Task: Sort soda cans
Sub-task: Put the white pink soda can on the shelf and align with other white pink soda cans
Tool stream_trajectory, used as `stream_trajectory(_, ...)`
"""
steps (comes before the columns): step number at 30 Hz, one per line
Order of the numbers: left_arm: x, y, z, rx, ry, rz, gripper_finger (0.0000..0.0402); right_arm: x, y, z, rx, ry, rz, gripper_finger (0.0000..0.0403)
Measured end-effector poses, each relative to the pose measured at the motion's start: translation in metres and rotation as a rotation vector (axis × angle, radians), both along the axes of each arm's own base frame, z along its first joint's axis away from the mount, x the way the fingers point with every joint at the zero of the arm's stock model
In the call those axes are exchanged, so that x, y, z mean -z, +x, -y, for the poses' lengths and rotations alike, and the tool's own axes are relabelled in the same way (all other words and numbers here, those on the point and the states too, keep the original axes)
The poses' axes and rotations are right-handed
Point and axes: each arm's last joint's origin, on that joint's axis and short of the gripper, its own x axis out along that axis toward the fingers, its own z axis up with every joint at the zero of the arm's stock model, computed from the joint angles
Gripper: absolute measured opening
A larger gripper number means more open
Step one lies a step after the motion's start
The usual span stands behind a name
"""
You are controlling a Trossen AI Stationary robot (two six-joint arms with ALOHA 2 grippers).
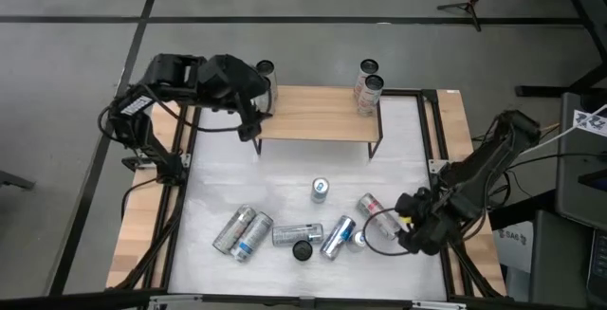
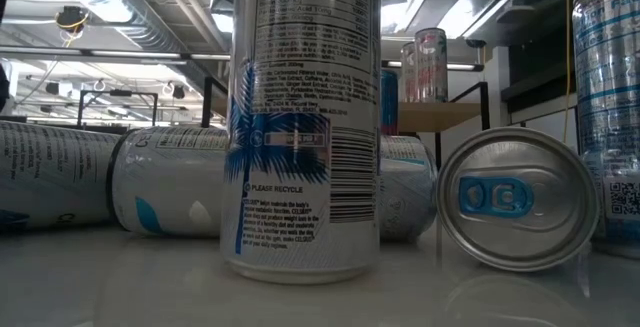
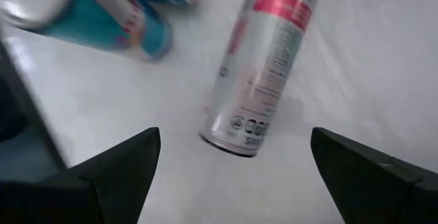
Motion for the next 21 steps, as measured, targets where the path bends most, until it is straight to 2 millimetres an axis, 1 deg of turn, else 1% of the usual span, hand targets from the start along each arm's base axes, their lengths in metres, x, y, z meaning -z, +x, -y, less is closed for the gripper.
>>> stream_trajectory(5, 0.009, 0.018, 0.008, 0.037, 0.0, -0.031, 0.0284, 0.013, 0.005, -0.005, 0.008, -0.053, -0.066, 0.0374)
stream_trajectory(12, 0.028, 0.046, 0.018, 0.073, 0.0, -0.097, 0.0284, 0.024, 0.009, -0.011, 0.016, -0.074, -0.108, 0.0374)
stream_trajectory(16, 0.04, 0.062, 0.019, 0.076, -0.001, -0.137, 0.0284, 0.027, 0.012, -0.014, 0.016, -0.07, -0.104, 0.0374)
stream_trajectory(21, 0.051, 0.075, 0.019, 0.079, 0.0, -0.171, 0.0284, 0.032, 0.014, -0.016, 0.016, -0.088, -0.119, 0.0374)
